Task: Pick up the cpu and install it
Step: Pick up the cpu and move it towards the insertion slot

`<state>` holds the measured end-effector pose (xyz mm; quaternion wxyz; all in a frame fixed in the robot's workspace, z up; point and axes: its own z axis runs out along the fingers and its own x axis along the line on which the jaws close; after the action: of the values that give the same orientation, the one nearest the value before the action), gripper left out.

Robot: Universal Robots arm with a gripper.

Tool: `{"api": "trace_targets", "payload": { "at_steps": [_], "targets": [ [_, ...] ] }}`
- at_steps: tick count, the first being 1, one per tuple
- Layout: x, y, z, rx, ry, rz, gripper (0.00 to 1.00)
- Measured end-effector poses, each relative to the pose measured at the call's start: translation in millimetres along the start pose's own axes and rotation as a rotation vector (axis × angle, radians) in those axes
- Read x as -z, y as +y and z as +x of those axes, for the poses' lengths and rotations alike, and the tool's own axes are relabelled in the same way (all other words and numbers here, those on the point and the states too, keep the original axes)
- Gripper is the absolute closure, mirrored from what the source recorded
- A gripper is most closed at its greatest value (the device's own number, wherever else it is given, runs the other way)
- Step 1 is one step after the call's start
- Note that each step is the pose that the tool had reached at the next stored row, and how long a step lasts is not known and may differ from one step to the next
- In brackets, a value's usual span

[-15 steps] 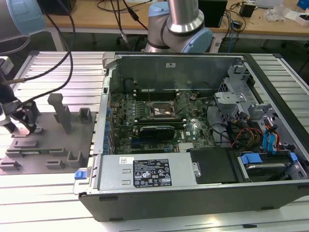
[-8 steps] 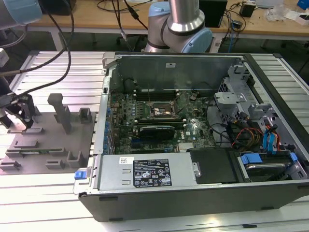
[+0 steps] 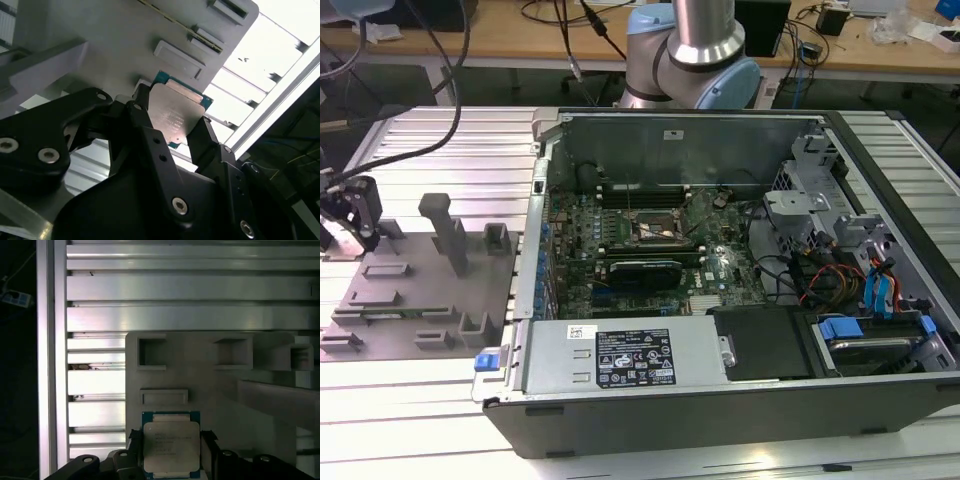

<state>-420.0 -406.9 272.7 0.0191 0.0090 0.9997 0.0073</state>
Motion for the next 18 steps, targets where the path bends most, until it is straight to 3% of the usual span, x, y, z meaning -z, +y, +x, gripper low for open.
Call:
{"api": "trace_targets", "payload": {
  "at_steps": [18],
  "targets": [
    [58.0, 3.0, -2.2, 0.0, -0.0004, 0.0, 0.45]
  ]
}}
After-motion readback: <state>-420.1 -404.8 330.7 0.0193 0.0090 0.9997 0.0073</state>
